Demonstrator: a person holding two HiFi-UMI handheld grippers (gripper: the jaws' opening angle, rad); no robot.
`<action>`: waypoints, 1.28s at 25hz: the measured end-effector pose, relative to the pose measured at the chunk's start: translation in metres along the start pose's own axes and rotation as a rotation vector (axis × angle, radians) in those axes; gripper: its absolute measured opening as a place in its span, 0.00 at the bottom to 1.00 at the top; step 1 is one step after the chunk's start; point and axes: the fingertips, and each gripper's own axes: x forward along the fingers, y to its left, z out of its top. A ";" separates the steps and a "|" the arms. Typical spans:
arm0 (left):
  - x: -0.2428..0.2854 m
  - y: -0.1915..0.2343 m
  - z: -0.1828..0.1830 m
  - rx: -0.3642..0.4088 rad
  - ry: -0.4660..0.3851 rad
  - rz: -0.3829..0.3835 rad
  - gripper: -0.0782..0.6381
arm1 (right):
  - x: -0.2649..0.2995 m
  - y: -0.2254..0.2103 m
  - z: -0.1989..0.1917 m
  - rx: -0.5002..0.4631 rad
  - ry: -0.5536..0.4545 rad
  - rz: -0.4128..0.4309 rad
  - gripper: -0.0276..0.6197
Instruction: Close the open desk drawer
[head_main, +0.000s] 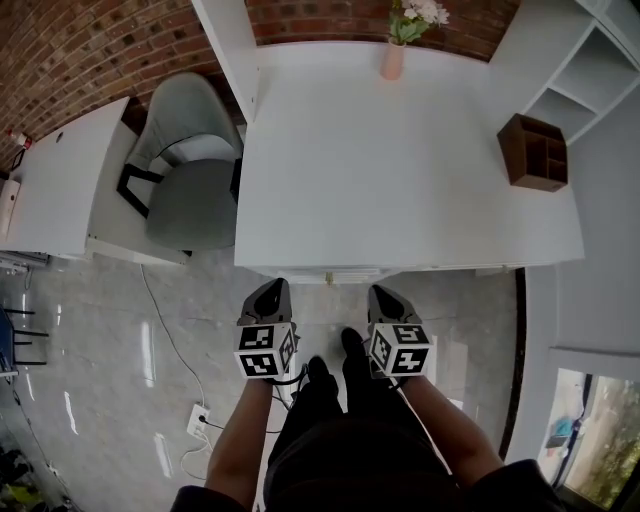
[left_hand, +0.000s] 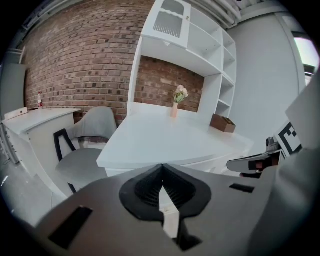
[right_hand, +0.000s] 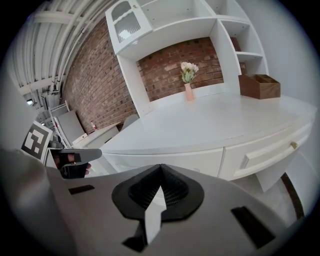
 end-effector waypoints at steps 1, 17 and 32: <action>-0.008 -0.001 0.001 0.011 -0.009 -0.012 0.12 | -0.007 0.005 0.000 0.002 -0.018 -0.003 0.05; -0.125 -0.004 0.020 0.088 -0.195 -0.085 0.12 | -0.106 0.059 0.003 -0.011 -0.232 -0.044 0.05; -0.201 -0.008 0.024 0.150 -0.292 -0.056 0.12 | -0.182 0.098 0.020 -0.090 -0.404 -0.022 0.05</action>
